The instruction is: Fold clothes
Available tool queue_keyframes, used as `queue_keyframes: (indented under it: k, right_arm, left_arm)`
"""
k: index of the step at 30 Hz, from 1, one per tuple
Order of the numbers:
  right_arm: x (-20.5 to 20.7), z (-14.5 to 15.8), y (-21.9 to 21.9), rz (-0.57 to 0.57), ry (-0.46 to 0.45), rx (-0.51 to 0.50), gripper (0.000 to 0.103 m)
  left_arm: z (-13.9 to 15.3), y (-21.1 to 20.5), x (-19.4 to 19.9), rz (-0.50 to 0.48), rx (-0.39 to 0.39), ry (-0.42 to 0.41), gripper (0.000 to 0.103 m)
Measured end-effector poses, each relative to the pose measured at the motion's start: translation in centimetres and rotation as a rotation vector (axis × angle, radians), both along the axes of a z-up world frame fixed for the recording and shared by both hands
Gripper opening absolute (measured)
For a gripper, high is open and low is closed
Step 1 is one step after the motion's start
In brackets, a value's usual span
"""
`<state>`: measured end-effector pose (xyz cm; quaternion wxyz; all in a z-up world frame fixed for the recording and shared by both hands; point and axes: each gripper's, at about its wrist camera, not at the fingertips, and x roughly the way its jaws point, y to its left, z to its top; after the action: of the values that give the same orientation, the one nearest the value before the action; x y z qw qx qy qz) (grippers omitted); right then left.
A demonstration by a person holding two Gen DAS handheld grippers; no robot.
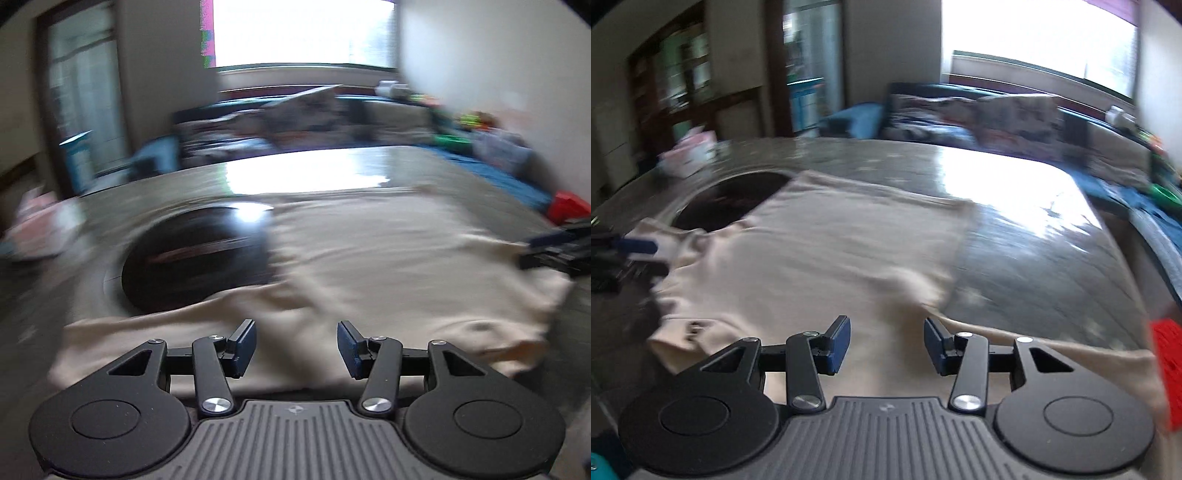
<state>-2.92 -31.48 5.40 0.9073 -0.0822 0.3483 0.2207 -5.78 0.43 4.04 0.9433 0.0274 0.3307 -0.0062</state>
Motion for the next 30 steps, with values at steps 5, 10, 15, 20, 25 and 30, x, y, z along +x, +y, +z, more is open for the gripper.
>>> queue_keyframes:
  k: [5, 10, 15, 20, 25, 30]
  right_arm:
    - [-0.3, 0.2, 4.6, 0.143, 0.005, -0.014, 0.045]
    - [-0.7, 0.4, 9.2, 0.285, 0.010, -0.028, 0.045]
    - [-1.1, 0.3, 12.5, 0.366, 0.006, -0.033, 0.045]
    - [-1.5, 0.0, 14.6, 0.413, 0.010, -0.033, 0.045]
    - [-1.4, -0.5, 15.8, 0.424, 0.020, -0.030, 0.045]
    - [-1.1, -1.0, 16.3, 0.421, 0.036, -0.030, 0.045]
  left_arm:
    - [-0.5, 5.8, -0.8, 0.250, 0.027, 0.005, 0.052]
    - [-1.0, 10.2, -1.3, 0.444, 0.033, 0.009, 0.056]
    - [-1.7, 12.5, -1.4, 0.484, -0.010, 0.024, 0.056]
    - [-2.1, 13.3, -1.2, 0.486, -0.069, 0.024, 0.043]
    - [-1.9, 12.9, -0.8, 0.454, -0.072, -0.004, 0.007]
    - [0.1, 13.1, -0.4, 0.439, -0.040, -0.076, 0.005]
